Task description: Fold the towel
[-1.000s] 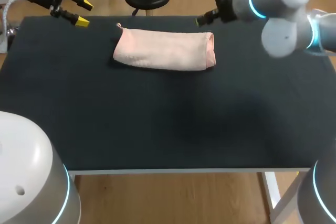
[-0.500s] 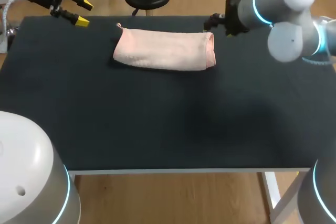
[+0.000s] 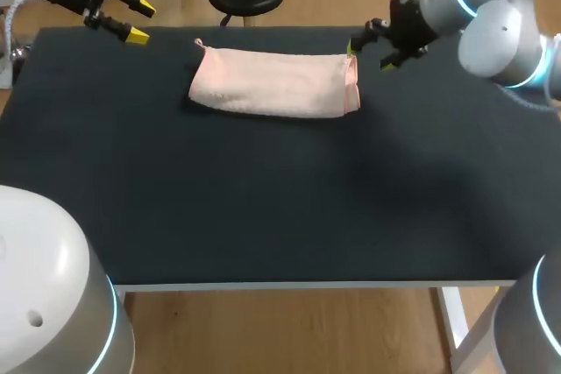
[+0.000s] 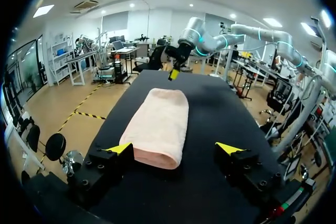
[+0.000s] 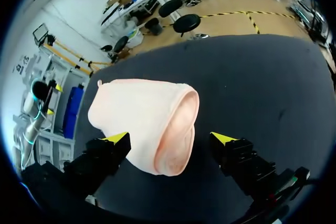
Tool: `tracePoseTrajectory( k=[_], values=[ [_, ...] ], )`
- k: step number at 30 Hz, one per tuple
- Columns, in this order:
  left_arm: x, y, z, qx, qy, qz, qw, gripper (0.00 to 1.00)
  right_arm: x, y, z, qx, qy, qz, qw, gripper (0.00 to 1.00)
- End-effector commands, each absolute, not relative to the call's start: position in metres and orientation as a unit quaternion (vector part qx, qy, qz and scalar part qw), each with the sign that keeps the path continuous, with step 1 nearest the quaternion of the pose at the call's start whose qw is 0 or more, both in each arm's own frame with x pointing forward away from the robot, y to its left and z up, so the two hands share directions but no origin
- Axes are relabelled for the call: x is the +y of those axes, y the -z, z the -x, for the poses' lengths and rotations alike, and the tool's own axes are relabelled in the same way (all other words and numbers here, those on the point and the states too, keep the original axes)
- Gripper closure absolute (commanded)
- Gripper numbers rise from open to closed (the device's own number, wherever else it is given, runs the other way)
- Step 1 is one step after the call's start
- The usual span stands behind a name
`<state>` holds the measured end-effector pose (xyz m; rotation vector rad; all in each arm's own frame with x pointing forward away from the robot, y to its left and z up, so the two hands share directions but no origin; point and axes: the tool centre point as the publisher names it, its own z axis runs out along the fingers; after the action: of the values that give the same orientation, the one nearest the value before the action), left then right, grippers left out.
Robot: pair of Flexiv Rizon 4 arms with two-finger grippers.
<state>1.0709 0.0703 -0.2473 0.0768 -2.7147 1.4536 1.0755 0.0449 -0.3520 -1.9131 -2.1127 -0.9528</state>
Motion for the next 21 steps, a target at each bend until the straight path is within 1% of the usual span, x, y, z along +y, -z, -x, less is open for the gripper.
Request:
tracePoseTrajectory(
  k=[1,6,21],
  values=[
    [0.071,0.248,-1.072,-0.880,-0.472,-0.023,0.031,0.00,0.045,0.368,-1.076,-0.703,0.340,0.618,0.087,0.00],
    [0.071,0.248,-1.072,-0.880,-0.472,-0.023,0.031,0.00,0.047,0.373,-1.066,-0.704,0.363,0.603,0.096,0.00],
    [0.071,0.248,-1.072,-0.880,-0.472,-0.023,0.031,0.00,0.061,0.384,-1.060,-0.660,0.367,0.638,0.153,0.00]
  ],
)
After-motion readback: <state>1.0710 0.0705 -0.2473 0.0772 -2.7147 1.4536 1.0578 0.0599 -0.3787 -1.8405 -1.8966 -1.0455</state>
